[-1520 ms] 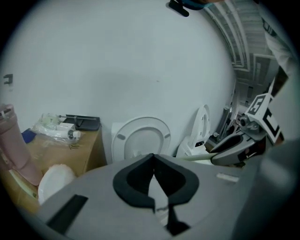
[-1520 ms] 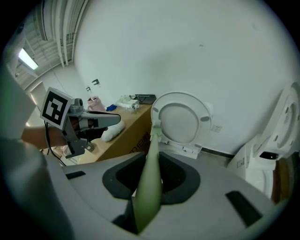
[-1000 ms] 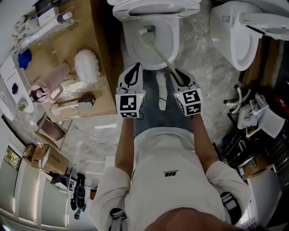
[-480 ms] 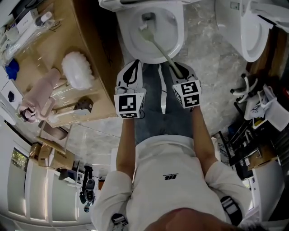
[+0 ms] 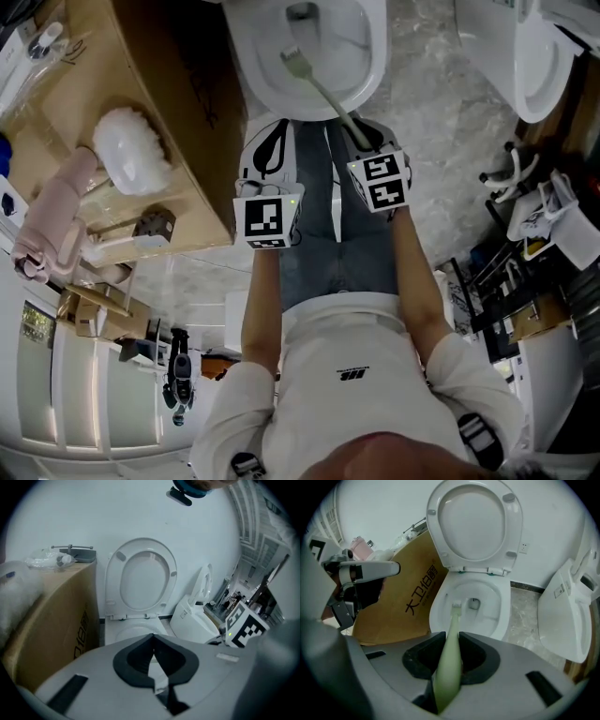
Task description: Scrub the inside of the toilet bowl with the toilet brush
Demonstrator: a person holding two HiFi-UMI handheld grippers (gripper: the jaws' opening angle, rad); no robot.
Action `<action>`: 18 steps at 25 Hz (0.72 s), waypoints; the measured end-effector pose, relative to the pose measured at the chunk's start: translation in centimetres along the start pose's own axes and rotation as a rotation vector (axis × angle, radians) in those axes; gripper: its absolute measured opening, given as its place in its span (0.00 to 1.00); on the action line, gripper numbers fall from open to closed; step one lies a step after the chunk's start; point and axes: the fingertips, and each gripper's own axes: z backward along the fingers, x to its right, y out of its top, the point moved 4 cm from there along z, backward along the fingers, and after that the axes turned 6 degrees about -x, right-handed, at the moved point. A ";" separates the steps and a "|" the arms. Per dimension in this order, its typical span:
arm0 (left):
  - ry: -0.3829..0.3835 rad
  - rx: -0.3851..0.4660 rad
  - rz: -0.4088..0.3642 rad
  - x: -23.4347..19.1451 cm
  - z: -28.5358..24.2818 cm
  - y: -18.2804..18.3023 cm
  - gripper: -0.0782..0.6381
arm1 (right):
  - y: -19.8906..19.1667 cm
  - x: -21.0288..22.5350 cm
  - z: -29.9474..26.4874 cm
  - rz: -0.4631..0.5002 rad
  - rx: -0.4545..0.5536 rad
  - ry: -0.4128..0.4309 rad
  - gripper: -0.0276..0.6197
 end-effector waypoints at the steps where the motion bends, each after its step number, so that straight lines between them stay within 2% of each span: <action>1: 0.001 -0.003 0.004 0.0 -0.1 -0.3 0.12 | -0.3 0.1 -0.4 0.001 -0.009 0.002 0.17; 6: 0.008 -0.020 0.024 0.0 -0.6 -1.4 0.12 | -1.6 0.4 -2.1 0.011 -0.068 0.010 0.17; 18: 0.019 -0.029 0.024 -0.4 -1.2 -2.0 0.12 | -2.0 0.7 -3.7 0.044 -0.190 0.005 0.17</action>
